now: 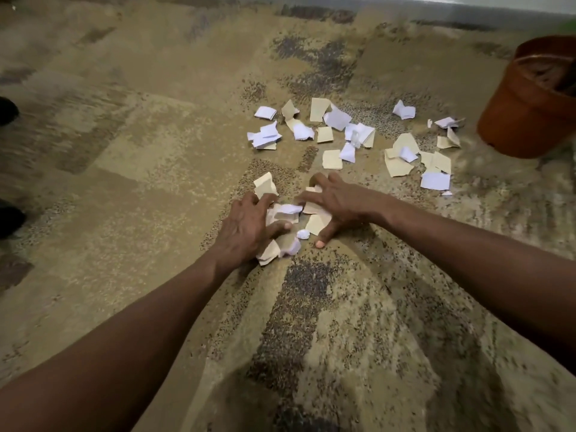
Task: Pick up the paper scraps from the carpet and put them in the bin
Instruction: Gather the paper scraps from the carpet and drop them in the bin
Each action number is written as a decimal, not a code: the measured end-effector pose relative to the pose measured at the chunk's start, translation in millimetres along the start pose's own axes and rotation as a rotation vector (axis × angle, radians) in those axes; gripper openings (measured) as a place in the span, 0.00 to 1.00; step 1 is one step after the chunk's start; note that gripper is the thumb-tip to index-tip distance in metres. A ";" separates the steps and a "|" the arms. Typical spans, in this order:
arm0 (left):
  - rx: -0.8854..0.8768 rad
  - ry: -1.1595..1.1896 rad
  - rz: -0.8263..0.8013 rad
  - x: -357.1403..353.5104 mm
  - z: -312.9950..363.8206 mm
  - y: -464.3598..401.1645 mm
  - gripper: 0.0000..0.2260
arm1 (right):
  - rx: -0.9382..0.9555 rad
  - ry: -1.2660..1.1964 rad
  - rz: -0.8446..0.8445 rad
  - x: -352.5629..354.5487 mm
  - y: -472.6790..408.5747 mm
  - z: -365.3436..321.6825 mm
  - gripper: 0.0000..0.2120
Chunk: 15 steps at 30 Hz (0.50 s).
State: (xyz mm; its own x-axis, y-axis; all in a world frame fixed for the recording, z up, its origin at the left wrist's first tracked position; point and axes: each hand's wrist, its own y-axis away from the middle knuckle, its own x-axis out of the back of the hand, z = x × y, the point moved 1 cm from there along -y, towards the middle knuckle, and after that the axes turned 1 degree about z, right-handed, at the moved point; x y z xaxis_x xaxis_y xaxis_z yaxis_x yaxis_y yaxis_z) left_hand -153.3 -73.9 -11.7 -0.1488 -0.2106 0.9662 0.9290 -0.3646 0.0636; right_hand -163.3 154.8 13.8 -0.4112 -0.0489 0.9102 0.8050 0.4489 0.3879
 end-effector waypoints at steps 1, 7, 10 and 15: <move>0.019 -0.013 -0.011 0.4 4.6 -2.4 0.32 | 0.001 -0.036 0.021 -1.4 2.9 -0.2 0.48; -0.001 -0.011 0.007 0.4 16.8 -5.1 0.19 | 0.007 -0.209 0.124 -2.6 10.8 -7.1 0.23; 0.012 0.052 0.041 1.5 21.3 -2.7 0.17 | -0.004 -0.279 0.153 -4.2 12.2 -16.4 0.16; 0.044 0.242 0.171 8.9 29.2 4.6 0.13 | -0.078 -0.466 0.222 -1.3 21.4 -22.8 0.12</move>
State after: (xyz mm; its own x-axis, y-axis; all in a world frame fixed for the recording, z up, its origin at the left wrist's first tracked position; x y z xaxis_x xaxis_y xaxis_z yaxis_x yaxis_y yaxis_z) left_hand -140.5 -51.0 4.5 -0.0608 -0.4771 0.8768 0.9605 -0.2668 -0.0786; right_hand -135.8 144.0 24.2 -0.3591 0.4500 0.8176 0.9166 0.3348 0.2183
